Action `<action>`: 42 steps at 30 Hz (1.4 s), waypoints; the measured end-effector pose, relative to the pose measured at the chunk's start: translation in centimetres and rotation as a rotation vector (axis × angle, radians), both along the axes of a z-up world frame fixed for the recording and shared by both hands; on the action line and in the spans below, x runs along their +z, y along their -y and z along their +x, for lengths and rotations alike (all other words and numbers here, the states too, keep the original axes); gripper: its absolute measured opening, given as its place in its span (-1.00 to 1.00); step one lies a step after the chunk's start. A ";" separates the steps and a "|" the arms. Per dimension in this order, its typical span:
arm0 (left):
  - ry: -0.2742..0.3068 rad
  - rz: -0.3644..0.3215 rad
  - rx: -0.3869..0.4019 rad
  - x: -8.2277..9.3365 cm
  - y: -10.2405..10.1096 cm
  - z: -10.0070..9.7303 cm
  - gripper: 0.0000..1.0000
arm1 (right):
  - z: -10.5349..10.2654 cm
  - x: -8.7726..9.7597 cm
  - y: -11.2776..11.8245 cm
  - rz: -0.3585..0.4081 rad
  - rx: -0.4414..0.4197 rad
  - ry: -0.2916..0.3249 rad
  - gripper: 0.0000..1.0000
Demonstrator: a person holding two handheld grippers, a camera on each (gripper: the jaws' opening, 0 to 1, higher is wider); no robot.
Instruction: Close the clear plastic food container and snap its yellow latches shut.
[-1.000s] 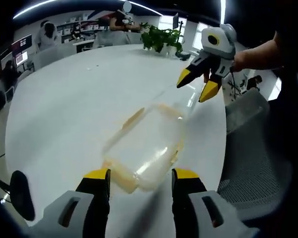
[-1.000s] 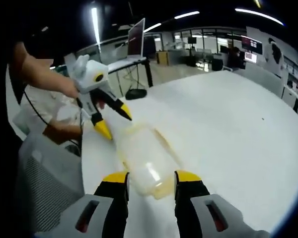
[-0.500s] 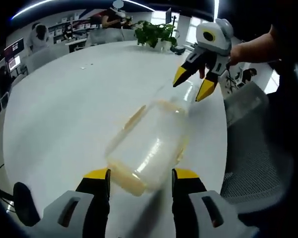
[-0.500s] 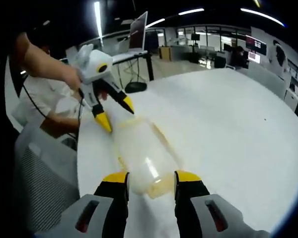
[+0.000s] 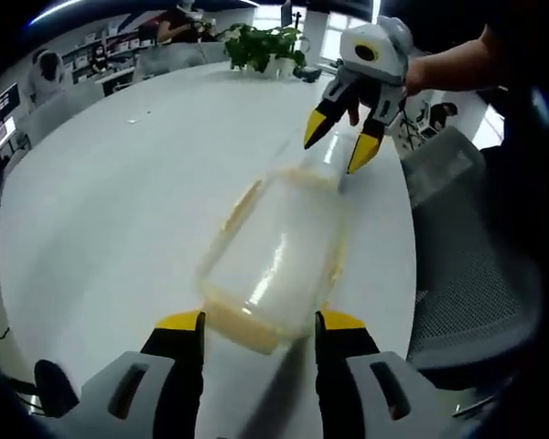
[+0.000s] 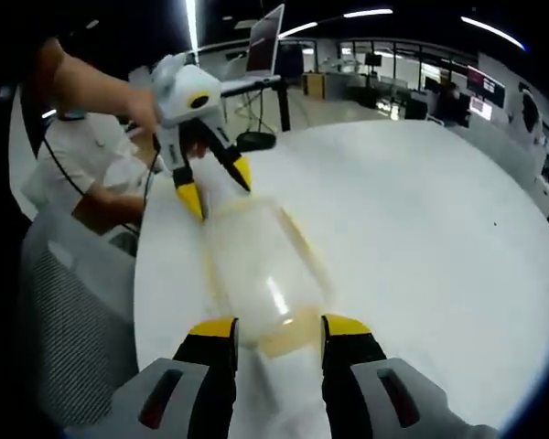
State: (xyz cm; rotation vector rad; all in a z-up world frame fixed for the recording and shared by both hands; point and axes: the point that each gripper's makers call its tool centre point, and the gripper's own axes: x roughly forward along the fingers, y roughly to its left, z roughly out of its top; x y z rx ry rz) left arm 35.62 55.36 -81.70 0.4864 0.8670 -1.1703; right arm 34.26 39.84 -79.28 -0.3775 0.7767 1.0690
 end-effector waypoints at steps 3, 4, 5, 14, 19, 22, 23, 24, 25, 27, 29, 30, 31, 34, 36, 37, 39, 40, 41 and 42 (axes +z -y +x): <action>-0.001 0.007 -0.014 -0.1 0.0 0.2 -0.05 | 0.1 -0.4 0.0 -0.019 0.024 -0.005 -0.30; 0.004 0.013 -0.024 -0.2 0.0 0.3 -0.05 | 0.1 -0.4 -0.1 -0.026 0.030 -0.006 -0.30; 0.005 0.017 -0.033 -0.2 0.0 0.4 -0.06 | 0.1 -0.5 -0.1 -0.035 0.042 -0.002 -0.30; 0.021 0.066 -0.145 -0.4 -0.1 0.5 -0.08 | 0.4 -1.1 0.2 -0.100 0.106 -0.010 -0.29; 0.016 0.094 -0.199 -0.7 -0.4 0.3 -0.08 | 0.0 -1.7 0.4 -0.134 0.146 -0.023 -0.29; 0.027 0.119 -0.245 -1.0 -0.6 0.1 -0.10 | -0.3 -2.1 0.5 -0.160 0.175 -0.024 -0.28; 0.033 0.129 -0.257 -1.1 -0.7 0.1 -0.10 | -0.3 -2.1 0.5 -0.165 0.181 -0.020 -0.28; 0.037 0.137 -0.268 -1.3 -0.8 0.1 -0.10 | -0.3 -2.2 0.5 -0.175 0.190 -0.017 -0.28; 0.040 0.143 -0.279 -1.3 -0.8 0.1 -0.10 | -0.3 -2.3 0.5 -0.178 0.194 -0.015 -0.27; 0.056 0.157 -0.309 -1.4 -0.8 0.1 -0.10 | -0.2 -2.4 0.5 -0.183 0.204 -0.017 -0.27; 0.068 0.162 -0.333 -1.4 -0.7 0.1 -0.10 | -0.2 -2.6 0.5 -0.200 0.220 -0.017 -0.27; 0.073 0.166 -0.340 -1.4 -0.7 0.1 -0.10 | -0.2 -2.6 0.5 -0.205 0.230 -0.015 -0.27; 0.077 0.170 -0.348 -1.4 -0.7 0.1 -0.10 | -0.2 -2.7 0.4 -0.206 0.233 -0.016 -0.27; 0.089 0.179 -0.380 -1.5 -0.6 0.1 -0.10 | -0.2 -2.9 0.2 -0.215 0.251 -0.020 -0.26; 0.092 0.182 -0.384 -1.6 -0.6 0.1 -0.10 | -0.1 -3.3 0.2 -0.233 0.270 -0.015 -0.26; 0.091 0.187 -0.388 -1.7 -0.6 0.1 -0.10 | -0.1 -3.4 0.2 -0.240 0.275 -0.012 -0.26; 0.093 0.189 -0.396 -1.8 -0.5 0.0 -0.12 | 0.2 -3.5 0.2 -0.241 0.275 -0.007 -0.27; 0.090 0.191 -0.397 -1.8 -0.4 0.0 -0.12 | 0.2 -3.5 0.1 -0.237 0.275 -0.007 -0.26; 0.087 0.200 -0.405 -2.1 -0.5 -0.1 -0.13 | 0.4 -3.4 0.1 -0.236 0.277 -0.006 -0.27; 0.084 0.207 -0.408 -2.2 -0.5 -0.2 -0.13 | 0.4 -3.4 0.0 -0.236 0.277 -0.007 -0.28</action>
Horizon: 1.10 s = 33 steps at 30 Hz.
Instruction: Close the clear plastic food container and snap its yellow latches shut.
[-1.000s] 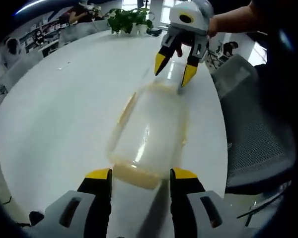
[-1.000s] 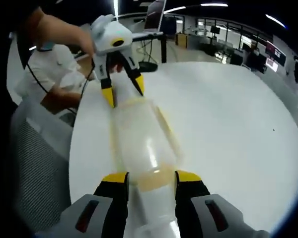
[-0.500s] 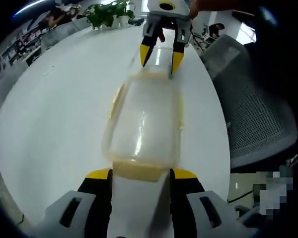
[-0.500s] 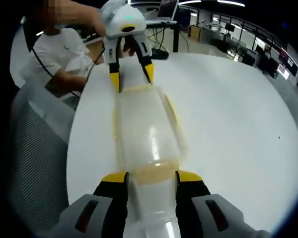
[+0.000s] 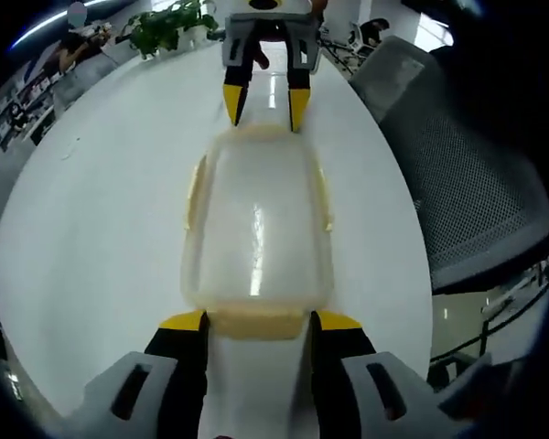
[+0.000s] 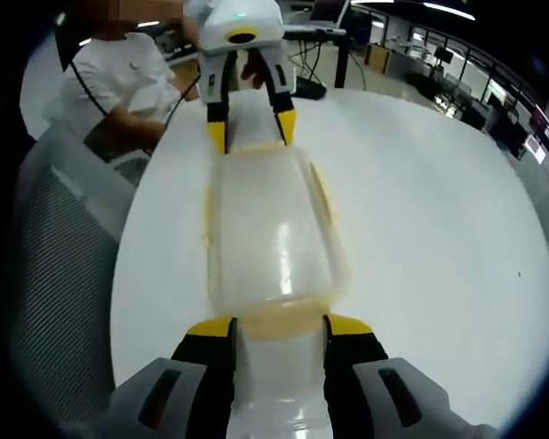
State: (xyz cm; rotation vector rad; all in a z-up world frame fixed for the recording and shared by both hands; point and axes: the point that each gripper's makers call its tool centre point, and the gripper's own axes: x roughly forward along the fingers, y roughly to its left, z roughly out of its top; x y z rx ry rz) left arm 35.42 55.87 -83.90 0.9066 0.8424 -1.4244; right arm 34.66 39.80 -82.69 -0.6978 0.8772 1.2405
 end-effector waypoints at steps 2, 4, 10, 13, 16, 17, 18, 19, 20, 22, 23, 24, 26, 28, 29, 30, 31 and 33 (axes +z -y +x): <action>-0.004 -0.003 0.008 0.1 0.0 0.1 -0.15 | 0.2 0.0 0.0 -0.004 0.013 0.007 -0.29; -0.003 -0.008 0.006 0.1 -0.1 0.2 -0.18 | 0.3 -0.1 0.1 -0.006 0.014 0.009 -0.29; -0.001 -0.001 0.006 0.2 0.0 0.3 -0.20 | 0.3 -0.7 0.6 -0.078 0.081 0.028 -0.29; -0.004 0.001 0.010 0.2 0.0 0.5 -0.21 | 0.5 -1.0 0.9 -0.127 0.117 0.046 -0.29; -0.004 -0.001 0.013 0.2 0.1 0.5 -0.21 | 0.5 -1.3 1.1 -0.159 0.120 0.038 -0.30; -0.004 -0.003 0.013 0.2 0.1 0.6 -0.21 | 0.2 -1.3 0.8 -0.130 0.068 -0.023 -0.36; -0.002 -0.008 0.013 0.2 0.2 0.6 -0.21 | 0.1 -1.3 0.7 -0.124 0.086 -0.036 -0.54; -0.004 -0.020 0.033 0.2 0.5 0.7 -0.21 | 0.5 -1.4 0.0 -0.089 0.109 -0.018 -0.70; -0.004 -0.009 0.053 0.2 0.4 1.0 -0.21 | 0.6 -1.5 0.5 -0.138 0.148 0.009 -0.76; -0.004 -0.011 0.045 0.2 0.4 1.1 -0.21 | 0.6 -1.5 0.5 -0.121 0.102 -0.009 -0.78; -0.004 -0.014 0.047 0.2 0.4 1.0 -0.21 | 0.6 -1.5 0.5 -0.116 0.102 -0.011 -0.78; -0.003 -0.015 0.045 0.2 0.4 1.0 -0.21 | 0.5 -1.5 0.5 -0.113 0.103 -0.012 -0.78; -0.003 -0.017 0.045 0.3 0.4 0.9 -0.21 | 0.5 -1.5 0.4 -0.114 0.105 -0.014 -0.77; -0.003 -0.018 0.043 0.2 0.3 0.9 -0.21 | 0.4 -1.5 0.4 -0.117 0.105 -0.017 -0.76; -0.003 -0.017 0.039 0.2 0.3 0.9 -0.21 | 0.5 -1.5 0.4 -0.122 0.097 -0.020 -0.72; -0.003 -0.015 0.040 0.2 0.3 1.0 -0.21 | 0.5 -1.4 0.6 -0.137 0.095 -0.017 -0.64; -0.003 -0.015 0.040 0.2 0.2 1.0 -0.21 | 0.6 -1.3 0.7 -0.140 0.095 -0.015 -0.60; -0.003 -0.015 0.037 0.2 0.2 1.0 -0.21 | 1.0 -0.6 1.2 -0.135 0.087 -0.012 -0.60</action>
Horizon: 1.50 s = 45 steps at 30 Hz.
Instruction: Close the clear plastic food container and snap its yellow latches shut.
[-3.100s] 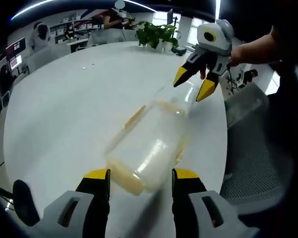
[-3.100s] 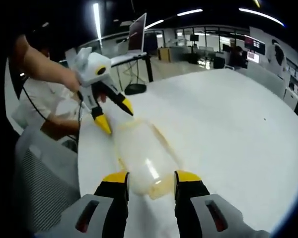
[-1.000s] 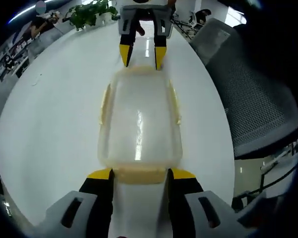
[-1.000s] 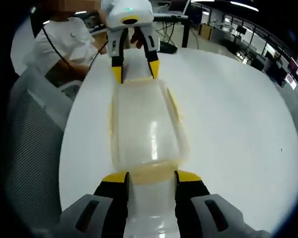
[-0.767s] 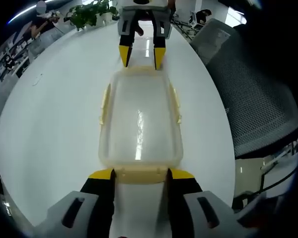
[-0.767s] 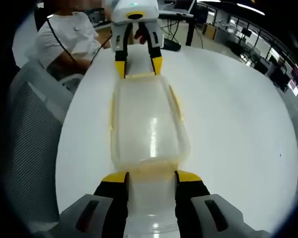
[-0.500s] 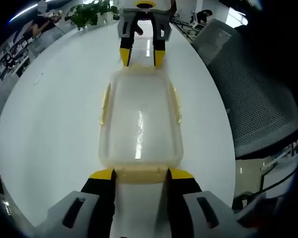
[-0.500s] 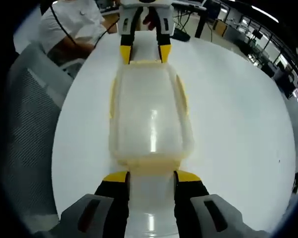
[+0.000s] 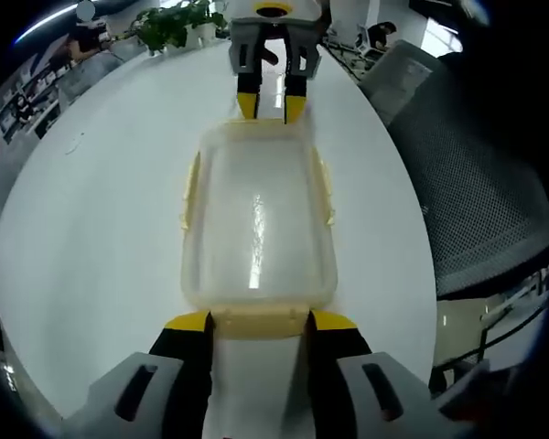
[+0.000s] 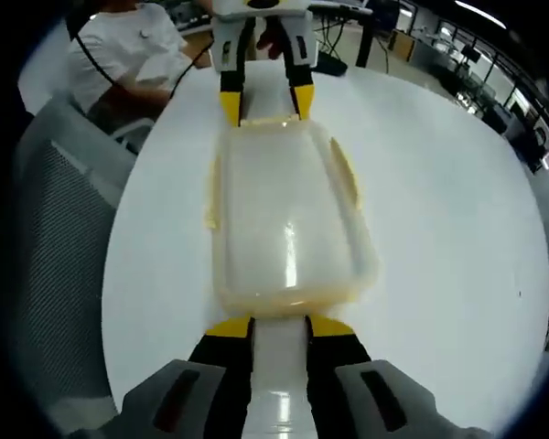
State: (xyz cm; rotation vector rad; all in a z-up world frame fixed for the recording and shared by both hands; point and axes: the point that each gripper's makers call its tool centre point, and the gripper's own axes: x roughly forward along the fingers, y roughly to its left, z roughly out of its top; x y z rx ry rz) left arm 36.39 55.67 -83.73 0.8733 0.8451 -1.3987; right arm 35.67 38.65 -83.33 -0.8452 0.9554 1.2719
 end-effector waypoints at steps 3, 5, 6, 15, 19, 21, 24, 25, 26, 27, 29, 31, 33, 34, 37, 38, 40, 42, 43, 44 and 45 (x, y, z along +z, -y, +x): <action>0.000 -0.007 0.000 0.1 0.0 0.0 -0.21 | 1.0 0.8 0.3 0.020 -0.035 0.010 -0.53; 0.000 -0.010 0.000 0.1 0.0 0.0 -0.21 | 1.6 1.1 0.3 0.030 -0.049 0.018 -0.45; 0.001 -0.009 0.001 0.1 0.0 0.0 -0.21 | 2.0 1.0 0.3 0.033 -0.052 0.024 -0.41; -0.001 -0.006 -0.009 0.0 0.0 0.0 -0.21 | 0.2 0.3 -1.0 0.037 0.072 -0.009 -0.09; -0.001 -0.008 -0.008 0.1 0.0 0.0 -0.21 | 0.1 0.1 -1.3 0.022 0.101 0.012 -0.09; -0.001 -0.009 -0.007 0.1 0.0 0.0 -0.21 | 0.3 0.0 -1.2 0.019 0.120 0.031 -0.19; -0.001 -0.008 -0.008 0.1 0.0 -0.1 -0.21 | 0.3 0.1 -1.3 0.028 0.106 0.021 -0.21; 0.000 -0.007 -0.009 0.1 0.0 -0.1 -0.21 | 0.3 0.2 -1.3 0.029 0.103 0.021 -0.21; 0.000 -0.006 -0.008 0.1 -0.1 -0.1 -0.21 | 0.3 0.3 -1.2 0.034 0.097 0.020 -0.22; 0.002 -0.006 -0.010 0.1 -0.1 -0.1 -0.21 | 0.2 0.3 -1.2 0.039 0.092 0.014 -0.22; 0.002 -0.006 -0.009 0.1 0.0 -0.2 -0.21 | 0.1 0.3 -1.2 0.045 0.085 0.011 -0.22; 0.002 -0.005 -0.009 0.1 0.0 -0.2 -0.21 | 0.0 0.4 -1.1 0.046 0.082 0.005 -0.23; 0.002 -0.002 -0.010 0.1 -0.1 -0.2 -0.22 | 0.0 0.7 -1.0 0.043 0.084 0.006 -0.23; 0.002 -0.001 -0.009 0.0 -0.1 -0.1 -0.22 | 0.0 0.9 -1.0 0.048 0.084 0.010 -0.23; 0.001 -0.002 -0.013 0.1 -0.1 -0.2 -0.22 | 0.0 1.2 -0.8 0.044 0.078 -0.007 -0.24; 0.001 -0.003 -0.014 0.2 -0.1 -0.2 -0.22 | -0.1 1.2 -0.6 0.032 0.083 -0.006 -0.24; 0.001 -0.003 -0.015 0.2 -0.1 -0.2 -0.22 | -0.5 1.2 0.5 -0.023 0.068 -0.036 -0.28; -0.002 -0.009 -0.029 0.2 0.1 -0.4 -0.22 | -0.7 0.6 0.0 -0.008 0.072 -0.044 -0.28; -0.001 -0.006 -0.027 0.1 0.1 -0.4 -0.22 | -0.7 0.5 0.0 -0.014 0.083 -0.032 -0.28; -0.002 -0.004 -0.027 0.1 0.1 -0.4 -0.22 | -0.8 0.3 0.0 -0.018 0.083 -0.029 -0.28; -0.002 -0.004 -0.028 0.2 0.1 -0.4 -0.22 | -0.9 0.2 0.0 -0.021 0.088 -0.022 -0.28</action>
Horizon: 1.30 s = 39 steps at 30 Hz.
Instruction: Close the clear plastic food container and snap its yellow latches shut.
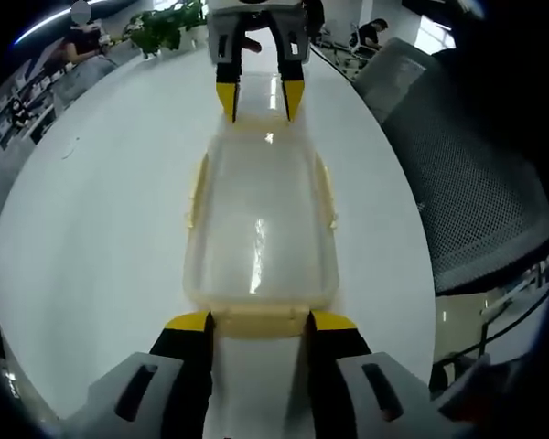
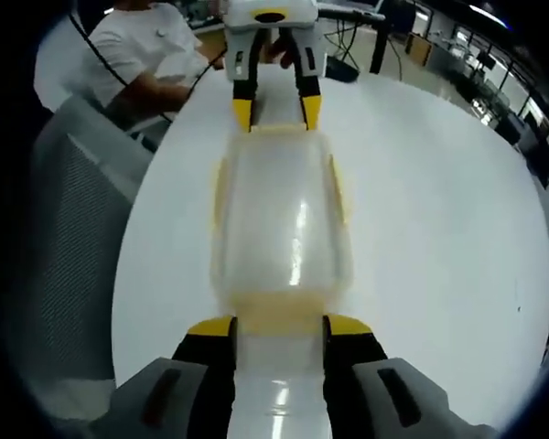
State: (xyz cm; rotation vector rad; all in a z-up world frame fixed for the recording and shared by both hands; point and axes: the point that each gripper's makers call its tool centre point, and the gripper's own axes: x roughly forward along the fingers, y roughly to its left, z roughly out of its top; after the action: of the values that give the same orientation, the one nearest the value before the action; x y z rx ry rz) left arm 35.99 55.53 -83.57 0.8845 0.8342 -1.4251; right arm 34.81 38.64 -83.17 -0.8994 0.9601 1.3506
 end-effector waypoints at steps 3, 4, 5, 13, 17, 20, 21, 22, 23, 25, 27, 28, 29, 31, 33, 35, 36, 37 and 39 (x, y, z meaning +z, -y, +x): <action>0.001 -0.004 -0.022 -0.1 0.0 -0.2 -0.23 | 0.4 -0.4 0.9 -0.072 0.050 0.033 -0.97; 0.002 -0.004 -0.022 0.0 0.0 -0.2 -0.23 | 0.3 -0.4 0.7 -0.056 0.045 0.025 -0.94; 0.000 -0.004 -0.015 0.0 0.0 -0.2 -0.23 | -0.3 -0.2 -0.2 0.008 0.039 -0.002 -0.70; 0.001 -0.004 -0.010 -0.1 0.0 -0.1 -0.23 | -1.4 -0.3 0.3 -0.010 -0.043 -0.073 -0.15; 0.001 0.000 0.003 -0.1 0.1 0.0 -0.22 | -1.8 -0.8 -0.4 -0.015 -0.013 -0.033 -0.11; 0.001 0.002 0.006 -0.1 0.2 0.0 -0.22 | -1.0 -1.1 -0.6 -0.032 -0.015 0.022 -0.19; 0.001 0.002 0.007 -0.1 0.2 0.0 -0.22 | -0.8 -1.3 -0.7 -0.041 -0.030 0.011 -0.19; 0.000 0.002 0.010 -0.1 0.2 0.0 -0.23 | -0.8 -1.1 -0.6 -0.041 -0.034 0.007 -0.19; 0.000 0.002 0.011 -0.1 0.2 0.0 -0.23 | -0.9 -1.0 -0.6 -0.038 -0.041 0.003 -0.19; 0.000 0.002 0.012 -0.1 0.2 0.0 -0.23 | -0.9 -1.0 -0.5 -0.034 -0.043 0.005 -0.20; 0.000 0.000 0.013 -0.1 0.2 0.0 -0.23 | -0.9 -0.9 -0.5 -0.026 -0.046 0.004 -0.20; 0.000 0.000 0.013 -0.1 0.2 0.0 -0.24 | -0.8 -1.0 -0.5 -0.023 -0.049 0.003 -0.21; 0.001 -0.001 0.013 -0.1 0.2 0.0 -0.24 | -0.8 -1.0 -0.5 -0.022 -0.050 0.003 -0.21; -0.001 -0.003 0.014 -0.1 0.1 0.1 -0.24 | -0.7 -1.0 -0.6 -0.021 -0.054 0.007 -0.22; 0.000 -0.006 0.013 -0.2 0.1 0.1 -0.25 | -0.7 -1.0 -0.7 -0.023 -0.063 0.016 -0.22; 0.000 -0.012 0.014 -0.1 0.1 0.1 -0.25 | -0.7 -1.0 -0.6 -0.024 -0.061 0.020 -0.22; 0.002 -0.015 0.014 -0.1 0.1 0.0 -0.25 | -0.7 -1.0 -0.6 -0.020 -0.061 0.020 -0.22; 0.002 -0.018 0.015 -0.1 0.1 0.0 -0.25 | -0.7 -1.0 -0.6 -0.018 -0.061 0.019 -0.22; 0.004 -0.021 0.018 -0.1 0.1 0.0 -0.25 | -0.7 -0.9 -0.6 -0.014 -0.065 0.017 -0.22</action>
State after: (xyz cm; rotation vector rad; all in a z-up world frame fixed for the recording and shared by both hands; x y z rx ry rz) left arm 35.98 55.42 -83.66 0.8613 0.8212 -1.4140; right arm 34.06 39.24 -84.10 -0.8817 0.9784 1.2811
